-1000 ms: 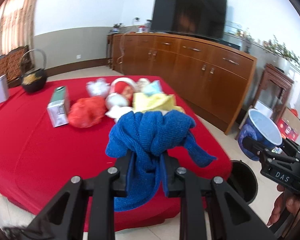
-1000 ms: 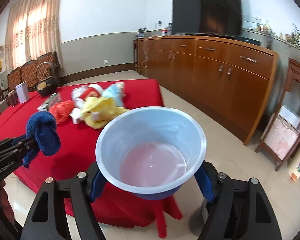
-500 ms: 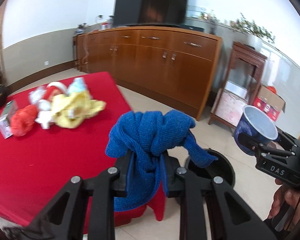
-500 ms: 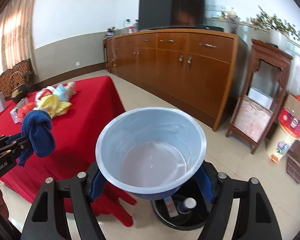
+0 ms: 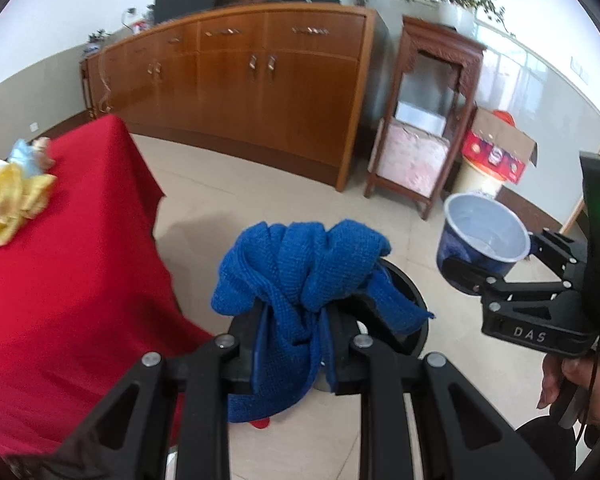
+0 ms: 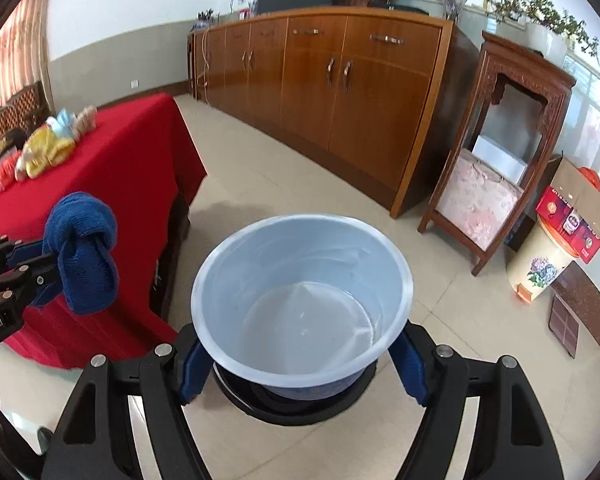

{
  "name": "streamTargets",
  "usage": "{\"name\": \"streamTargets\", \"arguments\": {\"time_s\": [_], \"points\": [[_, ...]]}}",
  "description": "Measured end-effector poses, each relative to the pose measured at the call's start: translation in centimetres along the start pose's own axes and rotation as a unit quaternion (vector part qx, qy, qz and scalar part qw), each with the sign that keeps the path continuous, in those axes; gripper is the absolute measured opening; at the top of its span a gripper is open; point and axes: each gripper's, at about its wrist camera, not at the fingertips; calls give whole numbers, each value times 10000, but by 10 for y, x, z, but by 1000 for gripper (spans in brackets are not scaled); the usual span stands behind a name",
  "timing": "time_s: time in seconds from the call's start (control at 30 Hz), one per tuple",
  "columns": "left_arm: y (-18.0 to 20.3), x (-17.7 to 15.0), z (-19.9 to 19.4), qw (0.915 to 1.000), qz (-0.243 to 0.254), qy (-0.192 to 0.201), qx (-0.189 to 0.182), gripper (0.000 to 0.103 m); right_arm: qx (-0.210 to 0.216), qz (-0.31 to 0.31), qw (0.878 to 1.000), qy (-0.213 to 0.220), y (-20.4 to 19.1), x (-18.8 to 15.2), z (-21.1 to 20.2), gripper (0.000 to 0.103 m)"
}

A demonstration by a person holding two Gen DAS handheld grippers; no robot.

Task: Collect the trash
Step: 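Carry the blue towel and blue bowl with both tools over the black bin, then open the left tool to drop the towel while the right tool drops the bowl into the bin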

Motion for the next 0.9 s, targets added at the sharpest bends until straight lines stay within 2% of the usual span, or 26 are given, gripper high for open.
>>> {"name": "streamTargets", "arguments": {"time_s": [0.3, 0.57, 0.63, 0.67, 0.7, 0.73, 0.77, 0.9], "points": [[11, -7, 60, 9979, -20, -609, -217, 24, 360, -581, 9970, -370, 7, -24, 63, 78], [12, -13, 114, 9917, -161, -1201, -427, 25, 719, -1103, 9887, -716, -1, -47, 123, 78], [9, -17, 128, 9883, -276, -1399, -551, 33, 841, -1226, 9851, -866, -5, -55, 142, 78], [8, -19, 132, 9879, -314, -1408, -570, 45, 889, -1289, 9832, -934, -8, -58, 149, 78], [4, -22, 136, 9882, -402, -1388, -504, 66, 871, -1416, 9810, -1003, -11, -65, 160, 83], [1, -24, 135, 9890, -454, -1343, -431, 72, 766, -1487, 9807, -1012, -14, -69, 166, 89], [-2, -26, 132, 9902, -505, -1243, -388, 74, 572, -1580, 9801, -1059, -15, -74, 174, 98], [-8, -31, 125, 9919, -508, -1155, -135, 78, 388, -1580, 9784, -1272, -11, -89, 194, 99]]}}
Point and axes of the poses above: each gripper's, at about its wrist camera, not at the fingertips, and z roughly the way its jaws point, y to its right, x to its top, and after that the axes turned 14 degrees about -x, right-handed
